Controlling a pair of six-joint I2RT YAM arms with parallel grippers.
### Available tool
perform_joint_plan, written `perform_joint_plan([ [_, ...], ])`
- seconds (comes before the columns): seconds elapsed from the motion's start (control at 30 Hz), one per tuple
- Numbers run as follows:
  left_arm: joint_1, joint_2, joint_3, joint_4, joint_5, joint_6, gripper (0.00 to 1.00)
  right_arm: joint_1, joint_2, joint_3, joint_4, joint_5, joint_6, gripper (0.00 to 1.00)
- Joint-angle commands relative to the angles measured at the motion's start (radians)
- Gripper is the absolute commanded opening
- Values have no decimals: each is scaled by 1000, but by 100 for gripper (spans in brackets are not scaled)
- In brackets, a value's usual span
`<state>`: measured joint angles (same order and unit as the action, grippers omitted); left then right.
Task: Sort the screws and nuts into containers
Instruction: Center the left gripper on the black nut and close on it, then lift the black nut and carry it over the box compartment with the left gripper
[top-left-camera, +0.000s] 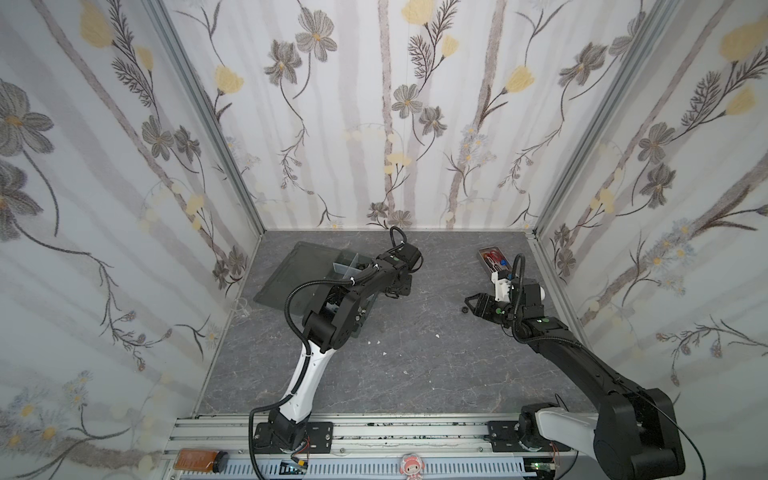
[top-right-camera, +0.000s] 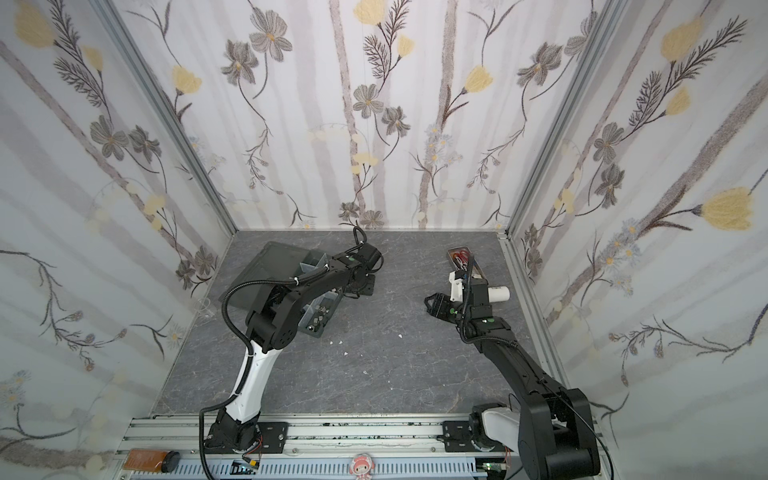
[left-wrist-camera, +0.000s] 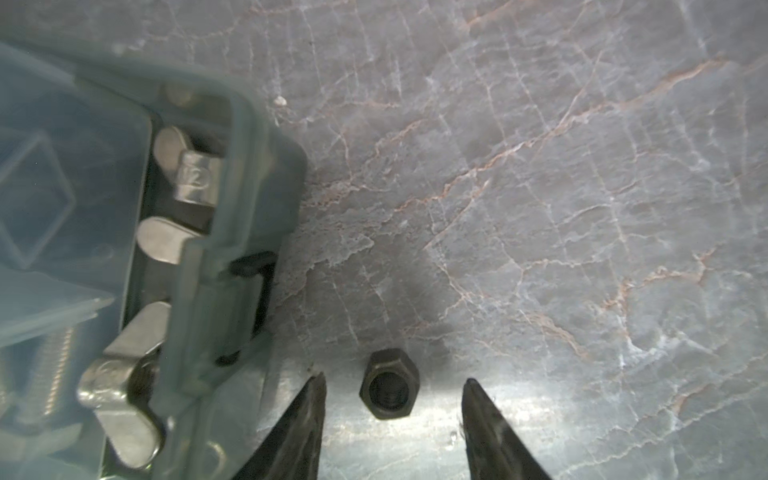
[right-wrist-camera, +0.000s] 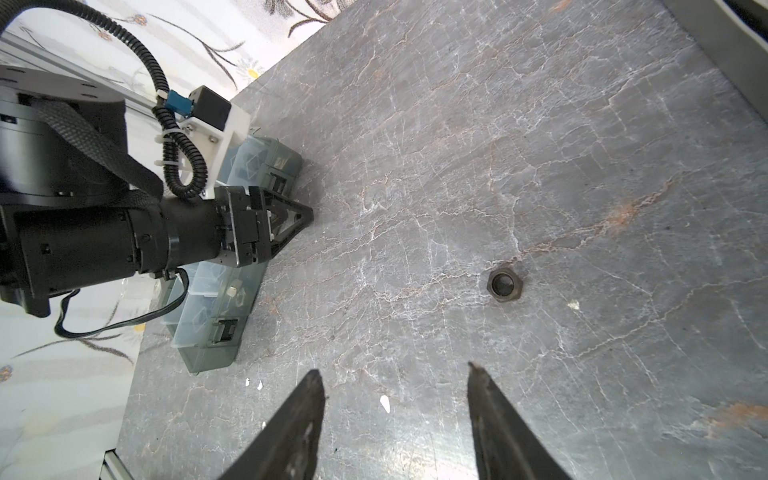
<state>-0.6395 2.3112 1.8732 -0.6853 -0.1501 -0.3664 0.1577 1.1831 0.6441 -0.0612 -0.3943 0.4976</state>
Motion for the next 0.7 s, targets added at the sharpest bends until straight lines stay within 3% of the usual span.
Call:
perform_joint_plan([
  [0.0, 4, 14, 15, 8, 13, 4, 49, 0, -11, -4, -2, -5, -13, 57],
  [0.33, 4, 31, 11, 13, 17, 0, 34, 0, -19, -4, -8, -3, -14, 56],
  [0.53, 2, 27, 8, 12, 23, 1, 18, 0, -27, -2, -13, -1, -14, 57],
  [0.67, 2, 10, 1, 12, 21, 0, 12, 0, -32, -3, -14, 0, -14, 57],
])
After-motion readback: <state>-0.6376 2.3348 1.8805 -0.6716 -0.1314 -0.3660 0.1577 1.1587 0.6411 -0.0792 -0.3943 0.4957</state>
